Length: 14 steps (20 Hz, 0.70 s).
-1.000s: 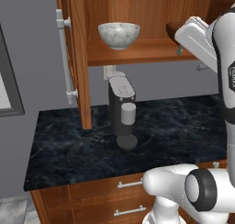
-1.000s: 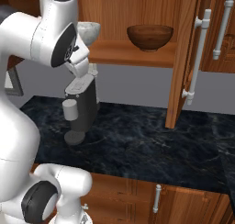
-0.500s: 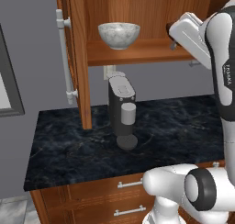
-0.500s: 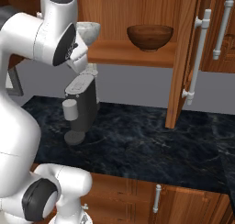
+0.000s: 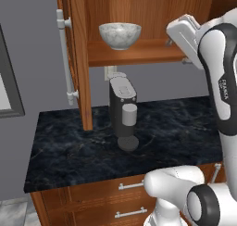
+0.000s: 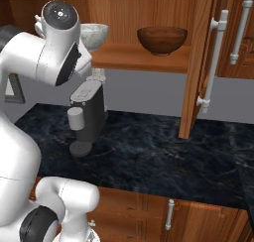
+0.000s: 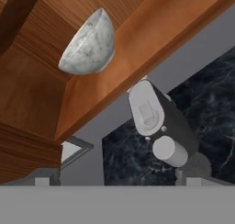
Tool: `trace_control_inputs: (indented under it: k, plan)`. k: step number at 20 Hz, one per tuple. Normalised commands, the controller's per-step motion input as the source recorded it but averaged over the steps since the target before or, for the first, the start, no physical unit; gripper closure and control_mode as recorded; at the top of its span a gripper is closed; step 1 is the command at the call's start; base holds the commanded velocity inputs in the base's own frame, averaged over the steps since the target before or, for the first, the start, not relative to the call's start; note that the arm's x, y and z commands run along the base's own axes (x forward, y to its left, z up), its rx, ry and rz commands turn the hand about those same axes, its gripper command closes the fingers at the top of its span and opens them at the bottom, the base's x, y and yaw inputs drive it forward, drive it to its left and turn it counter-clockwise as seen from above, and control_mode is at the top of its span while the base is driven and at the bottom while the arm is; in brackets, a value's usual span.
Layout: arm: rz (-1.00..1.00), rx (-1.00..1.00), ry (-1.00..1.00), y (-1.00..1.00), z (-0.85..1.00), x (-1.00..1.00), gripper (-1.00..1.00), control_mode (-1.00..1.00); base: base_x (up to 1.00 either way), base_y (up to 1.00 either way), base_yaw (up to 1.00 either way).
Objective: Move the bowls from the cabinet to the plates on the dining table.
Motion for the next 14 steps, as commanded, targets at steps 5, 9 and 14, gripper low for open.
trace_control_inputs:
  k: [5,9,14]
  plan:
    - [0.0,0.01,0.01,0.0,0.08,0.08,-1.0,-1.0,0.0,0.0,0.0]
    - [0.0,0.0,0.09,0.0,0.0,0.28,-1.0,-1.0,0.0,0.0,0.0]
    - [0.0,0.0,0.13,0.0,0.0,0.34,-1.0,-1.0,0.0,0.0,0.0]
